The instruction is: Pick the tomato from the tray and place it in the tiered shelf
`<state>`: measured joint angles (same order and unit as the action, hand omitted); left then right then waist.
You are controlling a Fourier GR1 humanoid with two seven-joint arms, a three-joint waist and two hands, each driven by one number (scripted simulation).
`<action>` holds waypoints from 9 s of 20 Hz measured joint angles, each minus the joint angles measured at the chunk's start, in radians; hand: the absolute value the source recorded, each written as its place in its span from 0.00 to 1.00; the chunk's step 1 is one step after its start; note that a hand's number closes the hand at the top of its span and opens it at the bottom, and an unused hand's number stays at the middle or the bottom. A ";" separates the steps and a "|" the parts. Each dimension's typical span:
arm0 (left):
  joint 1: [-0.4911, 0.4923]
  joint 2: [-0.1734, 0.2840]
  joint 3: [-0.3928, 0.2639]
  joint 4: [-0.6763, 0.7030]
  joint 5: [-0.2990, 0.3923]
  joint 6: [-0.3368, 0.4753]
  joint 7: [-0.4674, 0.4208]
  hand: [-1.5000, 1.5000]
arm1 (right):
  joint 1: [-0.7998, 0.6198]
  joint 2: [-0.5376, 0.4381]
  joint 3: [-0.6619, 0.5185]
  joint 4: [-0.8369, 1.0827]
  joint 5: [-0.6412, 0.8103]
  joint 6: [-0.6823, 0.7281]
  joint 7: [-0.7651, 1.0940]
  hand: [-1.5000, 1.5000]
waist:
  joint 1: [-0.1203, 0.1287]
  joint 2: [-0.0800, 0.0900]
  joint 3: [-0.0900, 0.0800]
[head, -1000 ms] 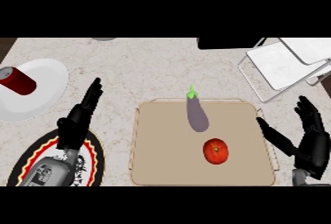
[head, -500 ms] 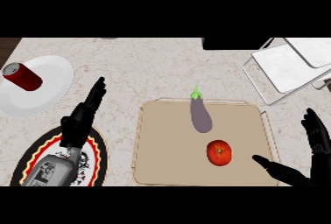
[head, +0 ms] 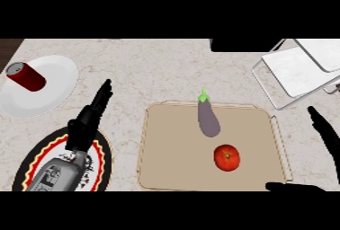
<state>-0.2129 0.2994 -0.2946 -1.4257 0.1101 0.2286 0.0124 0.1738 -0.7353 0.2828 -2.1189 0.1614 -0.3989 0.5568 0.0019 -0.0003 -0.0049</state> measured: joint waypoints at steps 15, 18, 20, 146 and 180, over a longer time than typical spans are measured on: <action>-0.026 -0.013 0.038 0.021 -0.007 -0.039 0.011 0.50 | -0.334 0.005 0.259 -0.132 0.197 0.321 0.587 0.00 | 0.011 0.001 0.002; -0.021 -0.022 0.045 0.034 -0.015 -0.045 -0.003 0.50 | -0.378 0.063 0.288 -0.116 0.241 0.347 0.612 0.00 | 0.007 0.000 0.003; -0.005 -0.033 0.041 0.028 -0.024 -0.040 -0.015 0.50 | -0.395 0.095 0.305 -0.111 0.267 0.362 0.628 0.00 | 0.006 -0.001 0.003; 0.040 -0.194 0.245 -0.014 -0.228 -0.225 0.005 0.50 | -0.668 -0.001 -0.703 0.056 0.014 0.641 0.168 1.00 | 0.005 0.001 0.004; 0.058 -0.221 0.241 -0.052 -0.258 -0.234 0.021 0.50 | -1.018 0.119 -0.619 0.944 0.237 0.251 -0.543 1.00 | 0.014 0.004 0.005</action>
<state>-0.1548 0.0787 -0.0541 -1.4773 -0.1475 -0.0059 0.0338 -0.8438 -0.6167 -0.3360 -1.1751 0.3985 -0.1482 0.0138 0.0159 0.0033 0.0002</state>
